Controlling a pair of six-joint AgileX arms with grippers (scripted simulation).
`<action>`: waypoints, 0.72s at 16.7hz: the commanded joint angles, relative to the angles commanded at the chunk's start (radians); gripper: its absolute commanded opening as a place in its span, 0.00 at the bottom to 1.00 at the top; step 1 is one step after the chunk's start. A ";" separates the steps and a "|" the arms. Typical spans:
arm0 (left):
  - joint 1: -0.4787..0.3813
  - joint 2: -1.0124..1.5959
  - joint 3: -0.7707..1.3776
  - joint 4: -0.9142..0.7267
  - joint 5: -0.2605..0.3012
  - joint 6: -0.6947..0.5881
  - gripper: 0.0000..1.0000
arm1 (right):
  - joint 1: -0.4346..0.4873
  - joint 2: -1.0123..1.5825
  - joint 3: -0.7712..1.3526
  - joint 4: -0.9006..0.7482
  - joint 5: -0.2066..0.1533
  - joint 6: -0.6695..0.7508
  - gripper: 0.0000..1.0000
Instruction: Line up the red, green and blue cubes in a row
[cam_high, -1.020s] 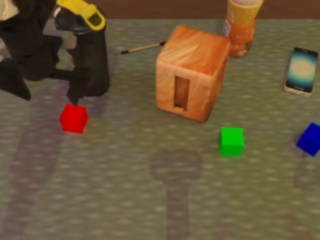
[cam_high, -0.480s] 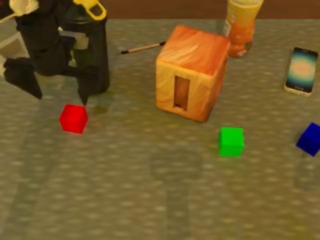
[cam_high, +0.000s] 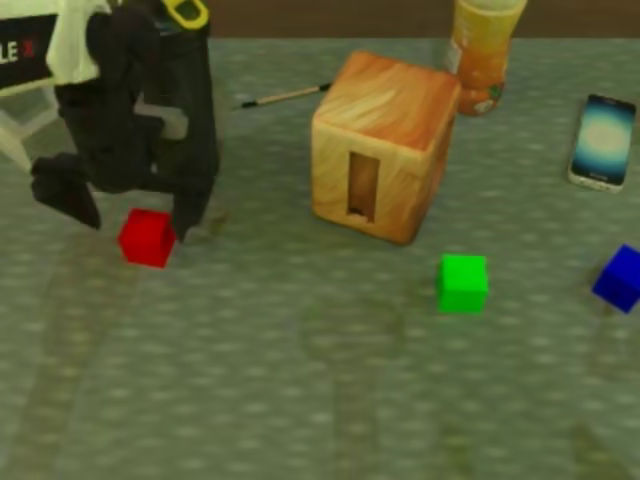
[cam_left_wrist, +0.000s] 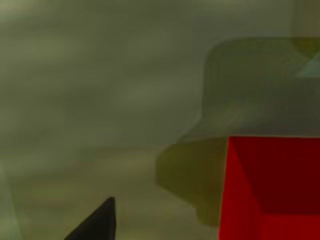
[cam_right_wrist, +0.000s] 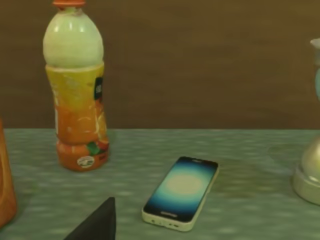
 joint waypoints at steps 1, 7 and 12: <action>0.000 0.014 -0.025 0.040 0.000 0.000 1.00 | 0.000 0.000 0.000 0.000 0.000 0.000 1.00; -0.001 0.038 -0.066 0.097 0.000 0.000 1.00 | 0.000 0.000 0.000 0.000 0.000 0.000 1.00; -0.001 0.038 -0.066 0.097 0.000 0.000 0.62 | 0.000 0.000 0.000 0.000 0.000 0.000 1.00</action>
